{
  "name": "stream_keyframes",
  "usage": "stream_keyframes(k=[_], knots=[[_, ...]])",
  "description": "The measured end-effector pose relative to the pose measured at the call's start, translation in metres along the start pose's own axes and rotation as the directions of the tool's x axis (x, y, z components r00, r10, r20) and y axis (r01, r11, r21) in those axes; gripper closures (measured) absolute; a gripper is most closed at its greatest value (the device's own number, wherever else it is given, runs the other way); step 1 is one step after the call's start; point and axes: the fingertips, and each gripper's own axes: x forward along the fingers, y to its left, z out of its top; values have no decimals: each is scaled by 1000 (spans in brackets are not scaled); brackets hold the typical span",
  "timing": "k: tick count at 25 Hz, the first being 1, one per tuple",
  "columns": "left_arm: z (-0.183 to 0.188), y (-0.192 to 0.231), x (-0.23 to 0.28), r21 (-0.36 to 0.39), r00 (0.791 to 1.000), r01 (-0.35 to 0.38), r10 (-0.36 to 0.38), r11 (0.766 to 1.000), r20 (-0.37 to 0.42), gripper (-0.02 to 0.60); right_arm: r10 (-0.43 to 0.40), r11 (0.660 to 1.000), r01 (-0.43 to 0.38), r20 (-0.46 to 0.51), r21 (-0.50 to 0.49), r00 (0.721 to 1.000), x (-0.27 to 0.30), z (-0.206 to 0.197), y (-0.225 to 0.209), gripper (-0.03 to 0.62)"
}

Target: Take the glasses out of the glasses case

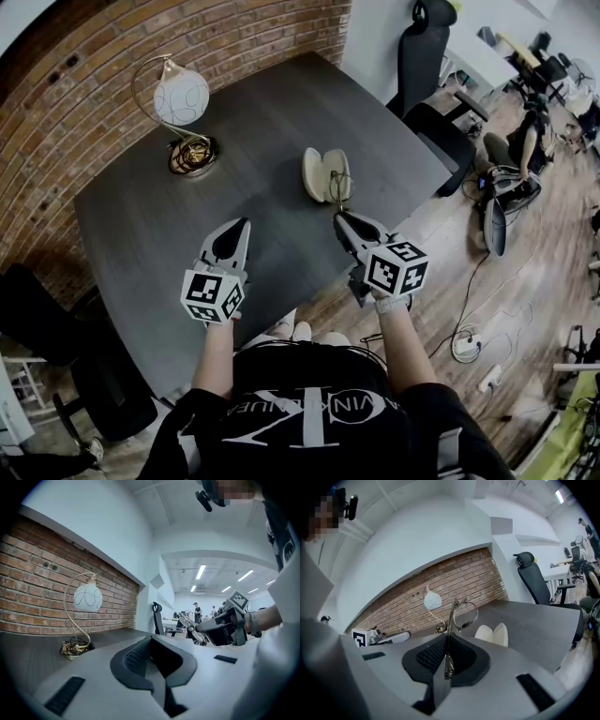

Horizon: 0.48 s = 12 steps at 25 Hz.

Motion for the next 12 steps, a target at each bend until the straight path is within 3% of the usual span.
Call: stream_keyframes(k=[12], knots=[[0, -12, -23, 13, 1000, -14, 13, 1000, 17, 567, 19, 1000, -19, 20, -16, 1000, -17, -8, 15, 559]])
